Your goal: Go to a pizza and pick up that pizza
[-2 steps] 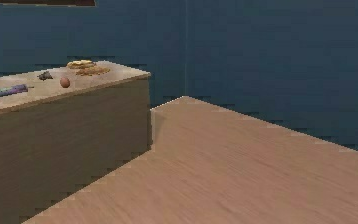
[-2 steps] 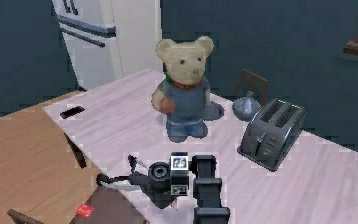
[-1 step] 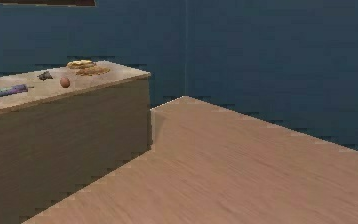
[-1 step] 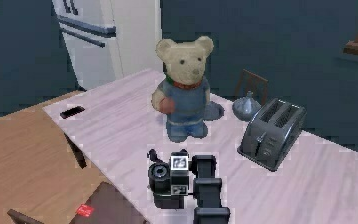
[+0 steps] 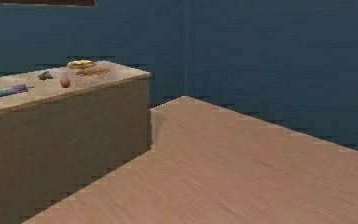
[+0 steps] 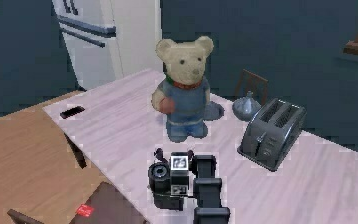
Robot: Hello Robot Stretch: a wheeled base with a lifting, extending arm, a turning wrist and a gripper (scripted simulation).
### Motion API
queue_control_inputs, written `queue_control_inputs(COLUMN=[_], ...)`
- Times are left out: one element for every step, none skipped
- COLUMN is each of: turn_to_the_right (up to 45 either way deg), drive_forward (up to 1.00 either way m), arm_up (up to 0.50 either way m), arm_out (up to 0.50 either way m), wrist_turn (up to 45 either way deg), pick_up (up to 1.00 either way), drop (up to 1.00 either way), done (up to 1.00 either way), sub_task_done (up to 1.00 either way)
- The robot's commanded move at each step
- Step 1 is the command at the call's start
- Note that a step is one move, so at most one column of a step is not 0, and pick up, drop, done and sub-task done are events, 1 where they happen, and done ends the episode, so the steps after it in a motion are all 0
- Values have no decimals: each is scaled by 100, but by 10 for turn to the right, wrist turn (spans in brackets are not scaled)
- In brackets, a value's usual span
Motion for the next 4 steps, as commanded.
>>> queue_control_inputs(turn_to_the_right=[0, 0, 0, 0], drive_forward=[0, 0, 0, 0], arm_up=[-30, 0, 10, 0], arm_out=[0, 0, 0, 0], wrist_turn=[0, 0, 0, 0], pick_up=[0, 100, 0, 0], drop=[0, 0, 0, 0], done=[0, 0, 0, 100], sub_task_done=[0, 0, 0, 0])
